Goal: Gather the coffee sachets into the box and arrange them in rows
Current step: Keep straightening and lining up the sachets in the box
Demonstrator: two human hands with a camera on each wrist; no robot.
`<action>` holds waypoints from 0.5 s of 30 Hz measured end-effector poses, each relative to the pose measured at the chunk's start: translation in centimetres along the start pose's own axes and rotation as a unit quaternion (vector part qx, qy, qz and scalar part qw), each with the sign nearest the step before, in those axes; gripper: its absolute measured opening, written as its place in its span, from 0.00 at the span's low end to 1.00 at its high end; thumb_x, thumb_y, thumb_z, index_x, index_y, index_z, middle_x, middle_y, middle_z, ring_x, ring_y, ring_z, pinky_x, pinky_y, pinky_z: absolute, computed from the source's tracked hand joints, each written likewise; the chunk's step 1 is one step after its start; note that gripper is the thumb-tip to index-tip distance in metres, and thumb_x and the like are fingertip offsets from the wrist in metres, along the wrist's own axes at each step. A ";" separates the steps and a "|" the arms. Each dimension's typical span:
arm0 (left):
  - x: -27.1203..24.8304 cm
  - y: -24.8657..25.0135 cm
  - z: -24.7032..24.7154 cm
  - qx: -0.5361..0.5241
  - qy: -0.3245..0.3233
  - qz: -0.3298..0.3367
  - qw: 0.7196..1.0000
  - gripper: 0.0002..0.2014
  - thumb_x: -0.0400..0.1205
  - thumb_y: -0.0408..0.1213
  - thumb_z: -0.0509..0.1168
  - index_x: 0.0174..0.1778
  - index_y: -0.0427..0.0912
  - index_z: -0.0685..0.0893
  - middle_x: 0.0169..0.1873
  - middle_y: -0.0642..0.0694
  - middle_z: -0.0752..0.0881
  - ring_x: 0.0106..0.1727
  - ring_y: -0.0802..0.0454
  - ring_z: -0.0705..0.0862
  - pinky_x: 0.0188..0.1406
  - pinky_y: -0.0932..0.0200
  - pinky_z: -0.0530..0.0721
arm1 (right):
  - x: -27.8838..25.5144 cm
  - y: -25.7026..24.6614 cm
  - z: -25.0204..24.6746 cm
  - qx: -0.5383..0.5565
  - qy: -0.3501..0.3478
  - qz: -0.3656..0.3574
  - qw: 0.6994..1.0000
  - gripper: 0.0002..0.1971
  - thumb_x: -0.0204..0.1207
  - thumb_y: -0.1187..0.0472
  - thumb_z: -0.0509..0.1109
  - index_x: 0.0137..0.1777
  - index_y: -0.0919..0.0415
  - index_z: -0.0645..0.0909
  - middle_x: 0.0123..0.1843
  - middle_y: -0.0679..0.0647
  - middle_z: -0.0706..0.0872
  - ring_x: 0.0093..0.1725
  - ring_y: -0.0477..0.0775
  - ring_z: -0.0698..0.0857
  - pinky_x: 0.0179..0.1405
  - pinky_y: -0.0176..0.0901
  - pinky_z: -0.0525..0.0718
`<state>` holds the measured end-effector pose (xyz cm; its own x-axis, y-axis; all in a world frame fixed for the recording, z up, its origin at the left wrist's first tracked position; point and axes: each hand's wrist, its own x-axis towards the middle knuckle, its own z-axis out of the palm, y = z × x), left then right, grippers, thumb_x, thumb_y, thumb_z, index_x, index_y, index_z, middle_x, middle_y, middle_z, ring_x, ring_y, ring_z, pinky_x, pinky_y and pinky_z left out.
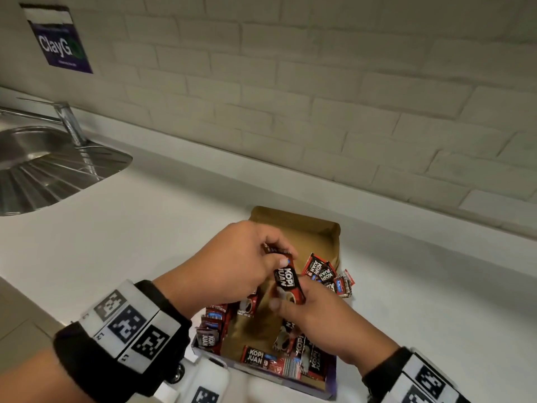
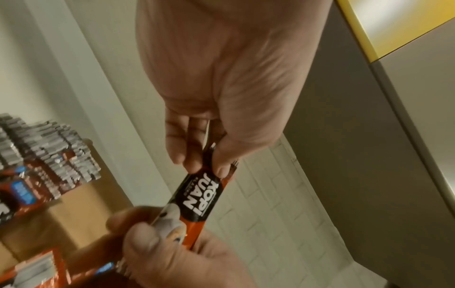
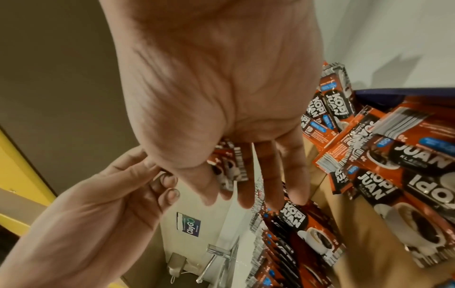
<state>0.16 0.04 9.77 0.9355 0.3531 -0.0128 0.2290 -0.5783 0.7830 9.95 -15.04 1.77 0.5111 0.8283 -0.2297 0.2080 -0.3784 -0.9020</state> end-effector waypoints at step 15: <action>3.9 -6.4 -0.3 0.256 -0.117 -0.025 0.959 0.08 0.84 0.40 0.69 0.56 0.55 0.89 0.55 0.54 0.88 0.54 0.56 0.84 0.49 0.64 0.77 | 4.3 1.1 2.6 -0.289 -0.046 0.084 0.953 0.24 0.75 0.42 0.75 0.67 0.51 0.82 0.50 0.51 0.89 0.49 0.51 0.87 0.48 0.43 0.85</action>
<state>2.25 5.33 4.86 0.9409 0.2502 -0.2282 0.3216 -0.8714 0.3706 10.25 -10.82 -1.13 0.5083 0.7587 -0.4075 0.5671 -0.6510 -0.5046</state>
